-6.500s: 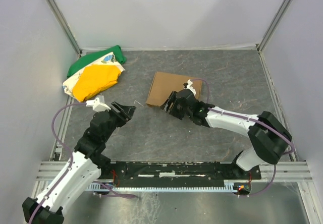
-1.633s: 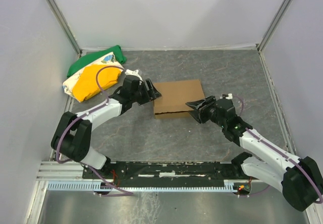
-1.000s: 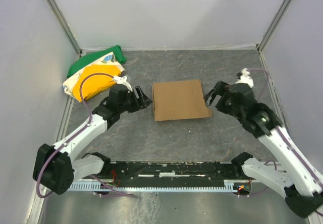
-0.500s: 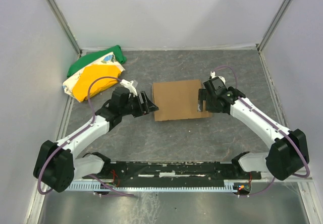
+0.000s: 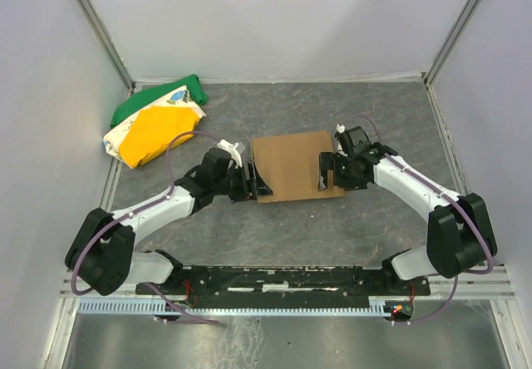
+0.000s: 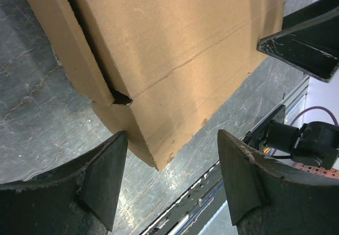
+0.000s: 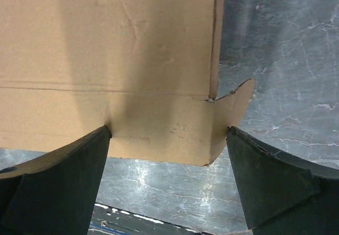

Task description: Fold the paper box

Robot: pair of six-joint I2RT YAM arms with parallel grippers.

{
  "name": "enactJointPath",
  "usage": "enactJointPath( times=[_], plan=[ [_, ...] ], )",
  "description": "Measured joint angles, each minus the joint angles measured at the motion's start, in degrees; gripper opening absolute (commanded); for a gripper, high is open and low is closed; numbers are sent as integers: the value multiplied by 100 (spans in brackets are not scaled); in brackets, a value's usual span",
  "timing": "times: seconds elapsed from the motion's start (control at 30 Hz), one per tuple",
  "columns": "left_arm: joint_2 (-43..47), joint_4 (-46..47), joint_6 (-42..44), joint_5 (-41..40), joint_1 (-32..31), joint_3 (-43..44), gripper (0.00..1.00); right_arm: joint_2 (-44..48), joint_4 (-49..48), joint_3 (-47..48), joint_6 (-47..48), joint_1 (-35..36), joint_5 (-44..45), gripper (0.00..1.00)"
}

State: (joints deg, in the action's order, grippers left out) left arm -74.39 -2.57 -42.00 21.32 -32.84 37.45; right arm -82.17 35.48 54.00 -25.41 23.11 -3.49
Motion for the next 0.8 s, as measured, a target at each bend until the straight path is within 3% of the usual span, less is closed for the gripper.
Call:
enactJointPath(
  times=[0.57,0.8],
  plan=[
    [-109,-203,7,-173,-68,20,75,66,-256,-315,122,0,94,99],
    [37,-179,7,-170,-68,20,76,629,-459,-640,-48,-11,28,99]
  ],
)
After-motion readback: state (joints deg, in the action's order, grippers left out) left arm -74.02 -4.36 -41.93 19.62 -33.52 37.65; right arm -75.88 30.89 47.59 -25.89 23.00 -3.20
